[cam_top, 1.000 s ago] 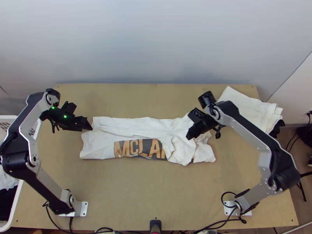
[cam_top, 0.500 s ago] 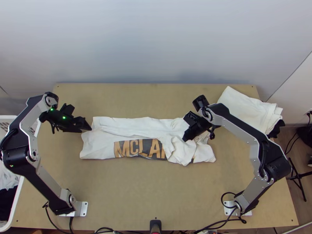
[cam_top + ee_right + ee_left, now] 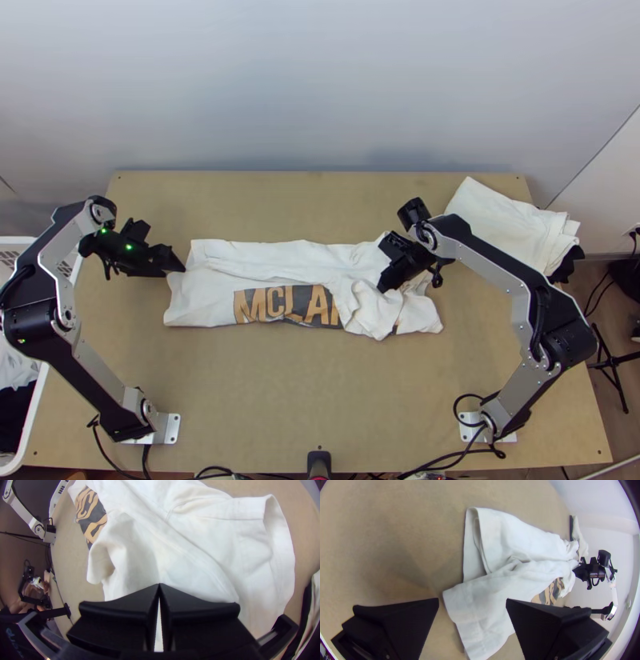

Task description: Fold the t-shirt

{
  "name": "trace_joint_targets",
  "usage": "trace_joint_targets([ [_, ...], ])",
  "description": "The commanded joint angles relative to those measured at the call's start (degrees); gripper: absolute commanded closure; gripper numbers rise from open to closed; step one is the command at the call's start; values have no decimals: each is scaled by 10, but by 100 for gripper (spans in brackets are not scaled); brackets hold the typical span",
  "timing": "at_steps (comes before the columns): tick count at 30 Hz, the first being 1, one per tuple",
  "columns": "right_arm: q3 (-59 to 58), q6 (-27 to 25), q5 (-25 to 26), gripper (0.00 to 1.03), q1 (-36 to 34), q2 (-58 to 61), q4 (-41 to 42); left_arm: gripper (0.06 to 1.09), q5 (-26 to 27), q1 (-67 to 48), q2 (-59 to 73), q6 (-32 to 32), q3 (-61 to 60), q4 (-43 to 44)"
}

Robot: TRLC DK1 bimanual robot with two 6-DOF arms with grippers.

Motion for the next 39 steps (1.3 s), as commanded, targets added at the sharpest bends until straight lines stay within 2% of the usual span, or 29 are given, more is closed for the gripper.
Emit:
trace_joint_targets([
  [1, -6, -1, 0, 99, -3, -3, 1, 11, 1, -11, 7, -5, -15, 14],
  [12, -8, -1, 0, 99, 1, 1, 10, 11, 19, -68, 0, -34, -32, 19],
  [27, -16, 0, 0, 99, 1, 1, 13, 12, 18, -156, 13, -120, -32, 78],
  [29, -17, 0, 0, 99, 1, 0, 14, 26, 18, -163, 13, -128, -29, 81],
  [33, -23, 1, 0, 99, 2, -1, 16, 78, 17, -158, 12, -160, -28, 106],
  [35, -23, 2, 0, 99, 4, -1, 17, 98, 17, -155, 12, -168, -28, 113],
  [36, -22, 3, 0, 99, 5, -1, 19, 105, 16, -154, 12, -171, -28, 115],
  [39, -16, 6, -1, 99, 5, 0, 21, 104, 16, -155, 6, -171, -29, 113],
])
